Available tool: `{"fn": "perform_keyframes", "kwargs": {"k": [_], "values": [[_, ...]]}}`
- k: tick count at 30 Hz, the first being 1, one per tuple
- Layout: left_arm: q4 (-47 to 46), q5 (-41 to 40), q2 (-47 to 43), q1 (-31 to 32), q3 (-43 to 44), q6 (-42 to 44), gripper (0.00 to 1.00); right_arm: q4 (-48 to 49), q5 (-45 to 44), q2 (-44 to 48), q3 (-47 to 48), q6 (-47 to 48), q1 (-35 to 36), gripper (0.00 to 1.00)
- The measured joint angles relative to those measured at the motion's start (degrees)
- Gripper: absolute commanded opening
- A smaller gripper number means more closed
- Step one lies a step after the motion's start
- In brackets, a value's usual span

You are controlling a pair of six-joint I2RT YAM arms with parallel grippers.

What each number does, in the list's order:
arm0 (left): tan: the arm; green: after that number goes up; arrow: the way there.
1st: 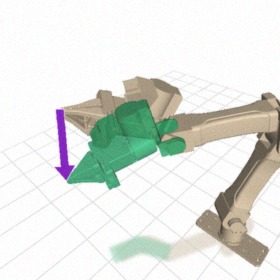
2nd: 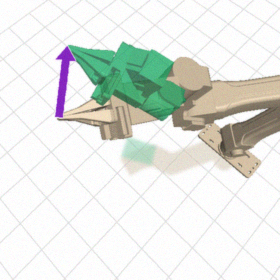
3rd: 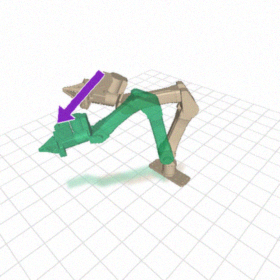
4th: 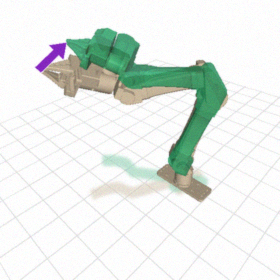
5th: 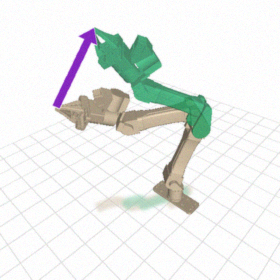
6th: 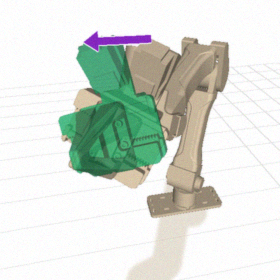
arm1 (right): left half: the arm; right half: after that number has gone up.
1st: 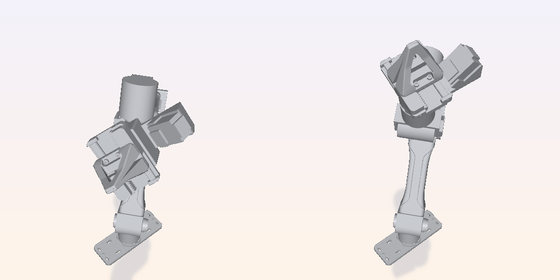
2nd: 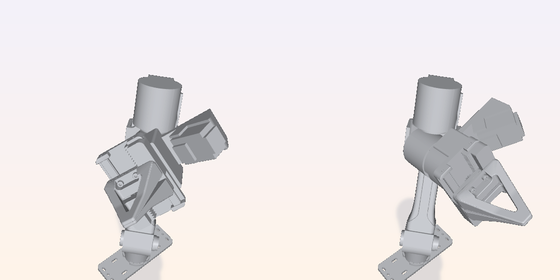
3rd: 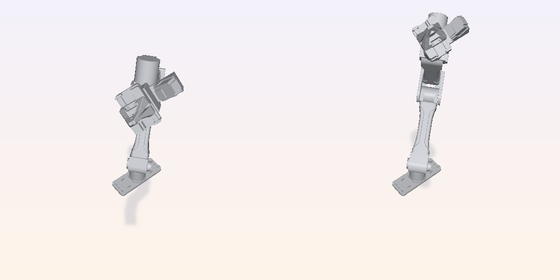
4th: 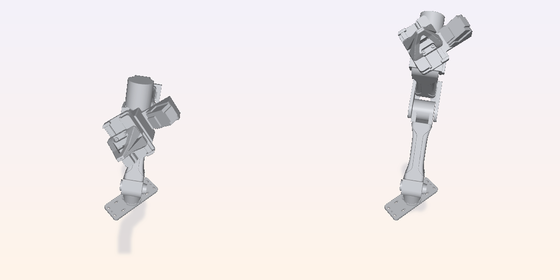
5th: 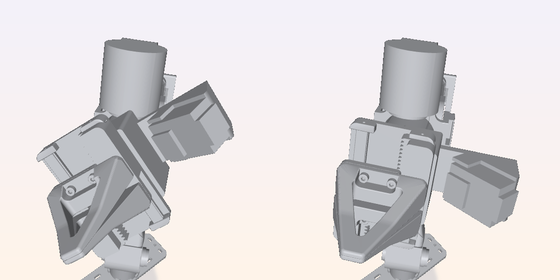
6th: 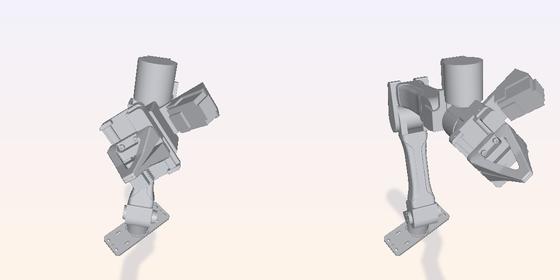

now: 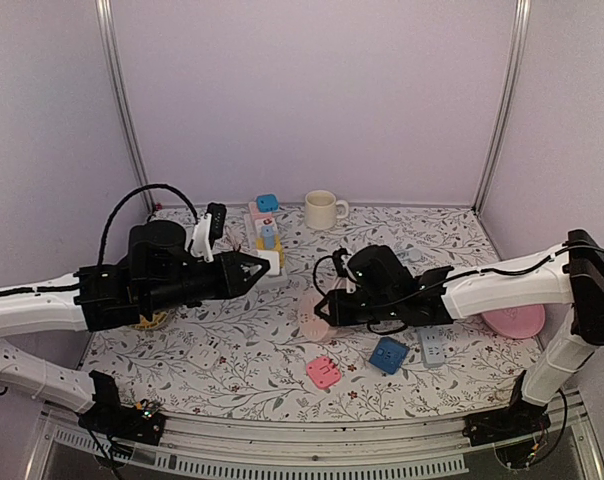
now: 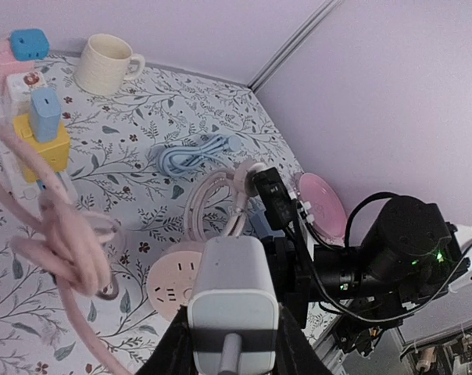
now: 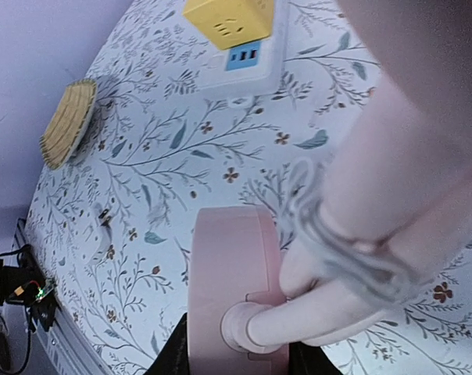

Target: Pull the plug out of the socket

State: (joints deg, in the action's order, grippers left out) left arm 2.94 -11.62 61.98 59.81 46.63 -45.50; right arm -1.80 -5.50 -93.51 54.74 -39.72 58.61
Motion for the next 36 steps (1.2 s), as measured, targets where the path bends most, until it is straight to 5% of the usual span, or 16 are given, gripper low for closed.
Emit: {"fn": "perform_keyframes", "kwargs": {"k": [20, 23, 29, 36], "values": [[3.7, -0.4, 1.5, -4.3, -3.7, -2.7, 0.0, 3.6, 28.5, -13.5, 7.8, 11.3, 6.4, 0.1], [3.4, 0.2, 2.7, -4.3, -4.1, -2.9, 0.0, 4.2, 30.5, -15.3, 8.3, 11.0, 6.6, 0.18], [3.1, 1.1, 5.6, -4.4, -4.5, -3.2, 0.0, 2.5, 28.9, -16.8, 10.8, 11.5, 6.8, 0.57], [3.0, 1.0, 7.2, -4.6, -5.1, -4.1, 0.0, -3.1, 22.3, -16.7, 10.9, 12.2, 6.9, 0.85]]}}
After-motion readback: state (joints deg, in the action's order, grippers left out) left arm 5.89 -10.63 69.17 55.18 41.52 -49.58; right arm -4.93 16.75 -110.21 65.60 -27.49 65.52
